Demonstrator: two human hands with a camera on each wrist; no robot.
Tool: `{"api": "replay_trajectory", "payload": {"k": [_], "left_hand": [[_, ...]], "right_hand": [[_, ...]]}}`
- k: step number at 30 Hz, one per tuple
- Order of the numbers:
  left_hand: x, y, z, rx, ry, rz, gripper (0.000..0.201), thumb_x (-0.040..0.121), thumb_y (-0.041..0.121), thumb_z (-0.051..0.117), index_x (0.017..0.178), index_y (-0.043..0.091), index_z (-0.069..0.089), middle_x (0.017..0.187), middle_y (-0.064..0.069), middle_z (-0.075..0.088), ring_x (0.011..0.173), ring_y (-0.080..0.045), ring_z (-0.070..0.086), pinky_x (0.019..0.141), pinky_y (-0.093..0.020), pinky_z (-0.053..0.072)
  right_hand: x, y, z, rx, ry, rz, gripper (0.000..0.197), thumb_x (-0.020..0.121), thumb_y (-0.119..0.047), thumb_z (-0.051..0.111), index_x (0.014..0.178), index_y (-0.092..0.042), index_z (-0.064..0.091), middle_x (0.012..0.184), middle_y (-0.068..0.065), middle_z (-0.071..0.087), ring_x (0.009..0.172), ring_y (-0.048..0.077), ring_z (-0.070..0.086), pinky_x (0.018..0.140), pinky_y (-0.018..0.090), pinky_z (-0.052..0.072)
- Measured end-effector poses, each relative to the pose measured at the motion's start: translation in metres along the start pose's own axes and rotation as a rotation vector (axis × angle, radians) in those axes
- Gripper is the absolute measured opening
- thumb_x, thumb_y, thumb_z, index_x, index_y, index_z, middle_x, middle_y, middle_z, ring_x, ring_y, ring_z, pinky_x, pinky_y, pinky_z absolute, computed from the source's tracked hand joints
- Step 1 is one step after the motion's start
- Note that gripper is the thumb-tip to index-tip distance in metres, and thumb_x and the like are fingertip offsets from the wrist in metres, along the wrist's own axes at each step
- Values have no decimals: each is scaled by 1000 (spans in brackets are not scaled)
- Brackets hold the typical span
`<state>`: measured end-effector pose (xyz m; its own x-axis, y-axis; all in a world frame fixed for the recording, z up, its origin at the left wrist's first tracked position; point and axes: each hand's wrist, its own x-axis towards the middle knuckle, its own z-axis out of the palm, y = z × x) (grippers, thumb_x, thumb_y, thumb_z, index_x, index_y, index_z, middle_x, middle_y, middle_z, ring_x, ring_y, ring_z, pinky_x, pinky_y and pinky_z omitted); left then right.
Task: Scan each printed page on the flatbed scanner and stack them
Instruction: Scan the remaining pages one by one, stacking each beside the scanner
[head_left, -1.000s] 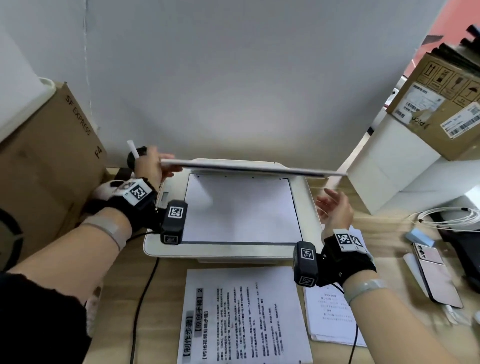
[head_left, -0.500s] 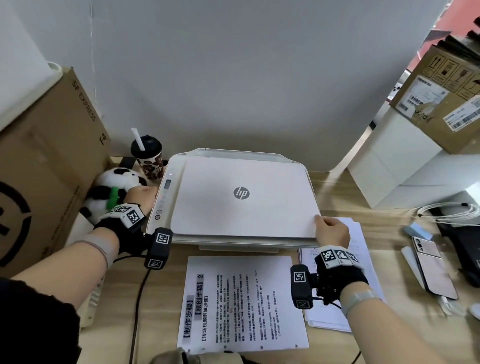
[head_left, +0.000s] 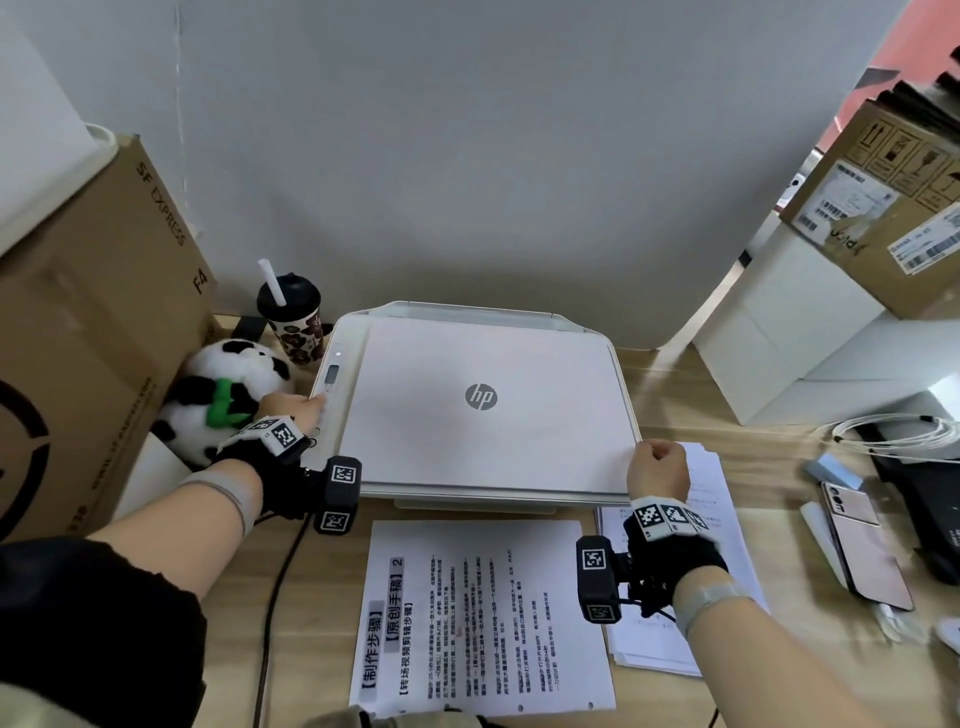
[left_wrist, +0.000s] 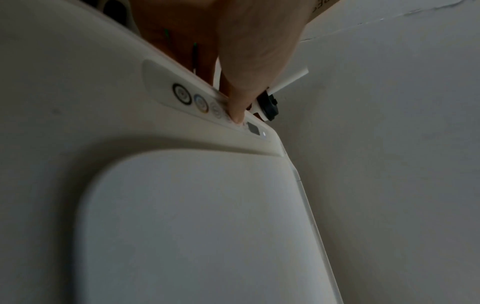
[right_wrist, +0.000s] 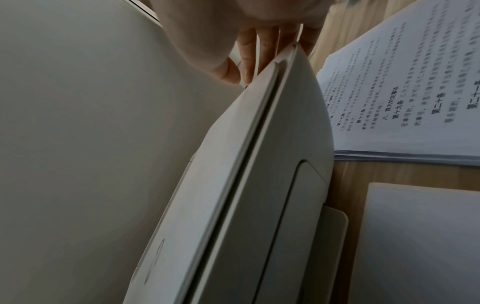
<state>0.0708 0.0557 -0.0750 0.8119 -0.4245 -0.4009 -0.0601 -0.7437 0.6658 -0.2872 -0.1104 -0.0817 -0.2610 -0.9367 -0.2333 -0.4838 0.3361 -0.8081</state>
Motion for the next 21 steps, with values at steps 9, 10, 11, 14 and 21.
{"api": "replay_trajectory", "payload": {"k": [9,10,11,14,21], "left_hand": [[-27,-13,25,199,188,40,49,96,34,33,117,-2,59,120,-30,53,110,-44,49,97,-43,39],[-32,-17,28,193,215,49,47,96,32,34,122,-2,56,124,-31,50,114,-43,46,101,-42,36],[-37,-22,31,169,234,61,46,97,30,35,125,-1,53,128,-31,46,118,-42,43,104,-41,32],[-54,-33,38,50,291,60,43,98,27,35,134,6,47,139,-24,36,126,-38,33,108,-41,24],[-76,-57,64,-104,413,89,46,97,22,39,139,6,34,140,-23,30,124,-40,37,103,-45,33]], "right_hand": [[-1,20,0,-33,-40,-8,38,96,-12,32,120,-9,61,123,15,61,110,35,54,85,33,40],[-3,22,-1,-26,-42,-18,38,97,-13,31,122,-9,60,125,14,60,112,35,53,88,33,40],[-7,26,-2,-14,-40,-25,38,98,-13,31,123,-9,59,126,14,59,113,34,53,90,33,40],[-14,36,-7,40,-46,-58,37,102,-17,30,127,-11,56,129,12,58,117,32,52,92,31,38],[-17,61,4,155,-60,-103,37,101,-17,30,131,-15,51,130,11,55,117,34,52,99,51,44]]}}
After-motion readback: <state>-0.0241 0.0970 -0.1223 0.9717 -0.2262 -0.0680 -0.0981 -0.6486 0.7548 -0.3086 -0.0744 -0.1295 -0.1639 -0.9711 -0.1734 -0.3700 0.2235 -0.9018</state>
